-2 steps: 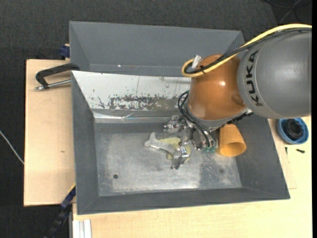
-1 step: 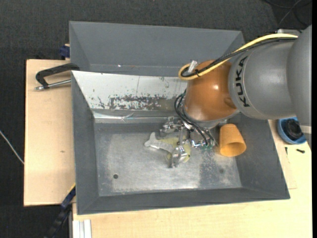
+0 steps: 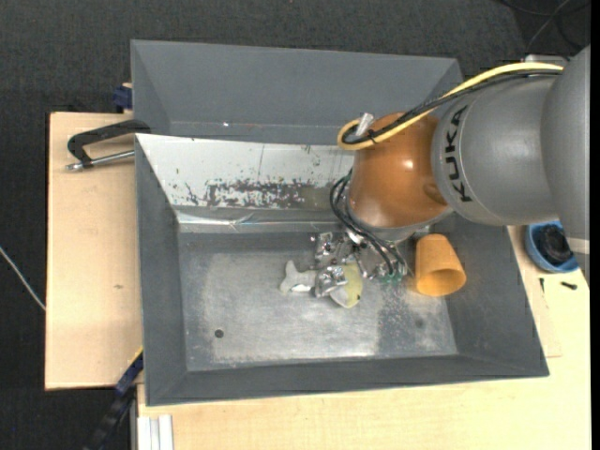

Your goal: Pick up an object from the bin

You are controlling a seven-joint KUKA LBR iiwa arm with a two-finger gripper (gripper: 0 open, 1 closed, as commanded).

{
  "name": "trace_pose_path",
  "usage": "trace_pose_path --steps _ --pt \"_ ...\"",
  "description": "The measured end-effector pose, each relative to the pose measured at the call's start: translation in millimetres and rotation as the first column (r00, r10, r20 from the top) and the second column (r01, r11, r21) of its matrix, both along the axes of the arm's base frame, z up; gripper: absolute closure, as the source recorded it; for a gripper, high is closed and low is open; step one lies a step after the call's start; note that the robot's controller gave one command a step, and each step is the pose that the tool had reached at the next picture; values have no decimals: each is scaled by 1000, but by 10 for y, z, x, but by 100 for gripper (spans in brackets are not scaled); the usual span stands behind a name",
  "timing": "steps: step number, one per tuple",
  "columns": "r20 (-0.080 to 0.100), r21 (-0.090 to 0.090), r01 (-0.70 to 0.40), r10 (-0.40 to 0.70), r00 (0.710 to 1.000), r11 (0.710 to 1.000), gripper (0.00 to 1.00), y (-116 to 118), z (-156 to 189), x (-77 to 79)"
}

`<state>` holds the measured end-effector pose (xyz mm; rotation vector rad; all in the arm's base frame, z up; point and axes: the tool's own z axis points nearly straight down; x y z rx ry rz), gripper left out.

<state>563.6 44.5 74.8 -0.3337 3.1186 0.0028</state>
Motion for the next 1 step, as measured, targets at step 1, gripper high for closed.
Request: trace_pose_path --steps 1 --pt "10 2 154 -154 988 988 100 -159 1542 60"
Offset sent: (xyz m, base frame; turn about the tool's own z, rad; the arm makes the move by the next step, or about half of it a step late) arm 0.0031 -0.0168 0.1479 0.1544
